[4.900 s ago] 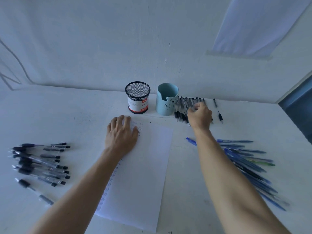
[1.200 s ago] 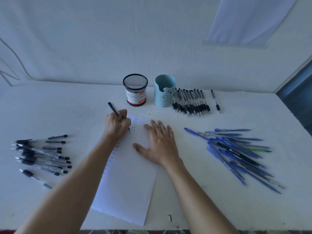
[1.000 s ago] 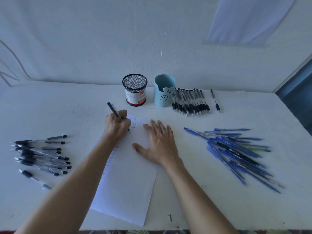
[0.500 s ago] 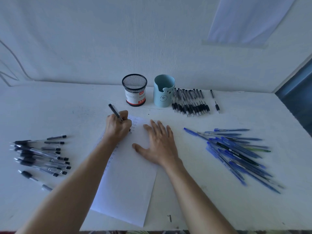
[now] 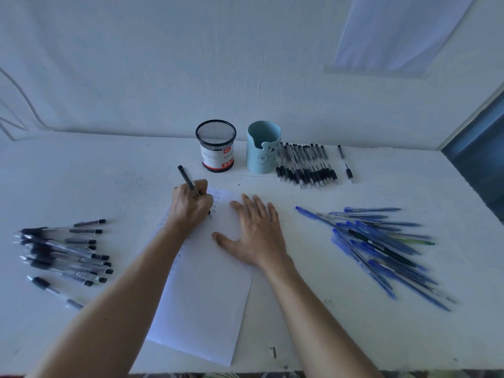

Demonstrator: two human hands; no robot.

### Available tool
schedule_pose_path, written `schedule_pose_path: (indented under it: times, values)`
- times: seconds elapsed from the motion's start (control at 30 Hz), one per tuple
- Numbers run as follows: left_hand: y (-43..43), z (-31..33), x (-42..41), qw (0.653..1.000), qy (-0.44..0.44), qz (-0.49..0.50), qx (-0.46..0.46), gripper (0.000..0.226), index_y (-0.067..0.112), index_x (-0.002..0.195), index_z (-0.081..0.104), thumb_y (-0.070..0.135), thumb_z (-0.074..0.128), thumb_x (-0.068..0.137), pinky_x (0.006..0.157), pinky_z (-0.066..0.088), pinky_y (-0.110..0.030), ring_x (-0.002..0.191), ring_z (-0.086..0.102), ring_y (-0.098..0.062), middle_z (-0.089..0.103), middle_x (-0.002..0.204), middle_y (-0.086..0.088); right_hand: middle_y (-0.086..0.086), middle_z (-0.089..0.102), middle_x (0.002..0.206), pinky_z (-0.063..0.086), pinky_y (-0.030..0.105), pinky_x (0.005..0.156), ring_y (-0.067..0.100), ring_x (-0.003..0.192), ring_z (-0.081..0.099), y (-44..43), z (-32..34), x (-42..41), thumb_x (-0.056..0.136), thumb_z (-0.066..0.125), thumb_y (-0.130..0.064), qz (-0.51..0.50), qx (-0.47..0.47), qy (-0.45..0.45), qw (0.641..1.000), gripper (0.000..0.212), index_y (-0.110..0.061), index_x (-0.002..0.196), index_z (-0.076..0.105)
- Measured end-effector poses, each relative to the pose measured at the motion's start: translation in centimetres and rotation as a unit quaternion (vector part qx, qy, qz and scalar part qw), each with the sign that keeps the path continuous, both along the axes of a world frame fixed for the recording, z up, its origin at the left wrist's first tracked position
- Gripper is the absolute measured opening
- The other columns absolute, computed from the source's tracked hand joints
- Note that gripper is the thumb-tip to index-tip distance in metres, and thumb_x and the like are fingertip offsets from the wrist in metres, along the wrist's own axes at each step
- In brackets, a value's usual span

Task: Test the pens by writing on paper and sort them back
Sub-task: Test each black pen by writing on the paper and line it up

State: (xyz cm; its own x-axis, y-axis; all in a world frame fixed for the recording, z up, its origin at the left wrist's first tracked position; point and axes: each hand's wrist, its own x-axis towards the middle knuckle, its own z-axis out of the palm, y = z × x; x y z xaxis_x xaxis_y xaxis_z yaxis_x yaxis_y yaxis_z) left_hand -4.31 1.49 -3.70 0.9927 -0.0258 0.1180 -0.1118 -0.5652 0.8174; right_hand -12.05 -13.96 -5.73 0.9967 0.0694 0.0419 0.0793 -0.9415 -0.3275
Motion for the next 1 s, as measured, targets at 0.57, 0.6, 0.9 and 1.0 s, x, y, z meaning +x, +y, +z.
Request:
schedule_pose_path:
  times: [0.57, 0.6, 0.9, 1.0]
  values:
    - [1.1, -0.1, 0.8, 0.964, 0.037, 0.067, -0.255, 0.013, 0.024, 0.104, 0.047, 0.031, 0.055, 0.097, 0.041, 0.03, -0.024, 0.044, 0.035, -0.019, 0.035, 0.057, -0.007, 0.001, 0.023, 0.163, 0.003, 0.047, 0.122, 0.023, 0.152, 0.014, 0.1, -0.3, 0.1, 0.079, 0.012, -0.064, -0.008, -0.006, -0.018, 1.0, 0.084, -0.026, 0.15, 0.033]
    - [1.0, 0.0, 0.8, 0.968, 0.036, 0.075, -0.236, 0.02, 0.023, 0.109, 0.048, 0.041, 0.052, 0.1, 0.042, 0.033, -0.026, 0.044, 0.038, -0.02, 0.039, 0.056, -0.008, 0.001, 0.023, 0.163, 0.003, 0.047, 0.122, 0.023, 0.152, 0.014, 0.2, -0.3, 0.1, 0.078, 0.011, -0.064, -0.009, -0.007, -0.019, 1.0, 0.084, -0.026, 0.15, 0.033]
    - [1.6, 0.7, -0.7, 0.981, 0.042, -0.009, -0.191, 0.024, 0.009, 0.1, 0.063, 0.031, 0.053, 0.102, 0.042, 0.031, -0.023, 0.035, 0.035, -0.018, 0.045, 0.042, -0.004, 0.001, 0.022, 0.163, 0.001, 0.047, 0.121, 0.023, 0.151, 0.012, 0.2, -0.4, 0.0, 0.079, 0.01, -0.062, -0.009, -0.01, -0.013, 1.0, 0.082, -0.026, 0.149, 0.032]
    - [1.4, 0.8, -1.1, 0.994, 0.056, -0.04, -0.087, 0.021, 0.015, 0.094, 0.066, 0.027, 0.05, 0.102, 0.048, 0.036, -0.027, 0.04, 0.041, -0.017, 0.05, 0.045, -0.003, 0.002, 0.025, 0.162, 0.004, 0.047, 0.122, 0.023, 0.151, 0.015, 0.1, -0.4, 0.1, 0.081, 0.007, -0.05, -0.01, 0.007, -0.02, 1.0, 0.078, -0.022, 0.149, 0.035]
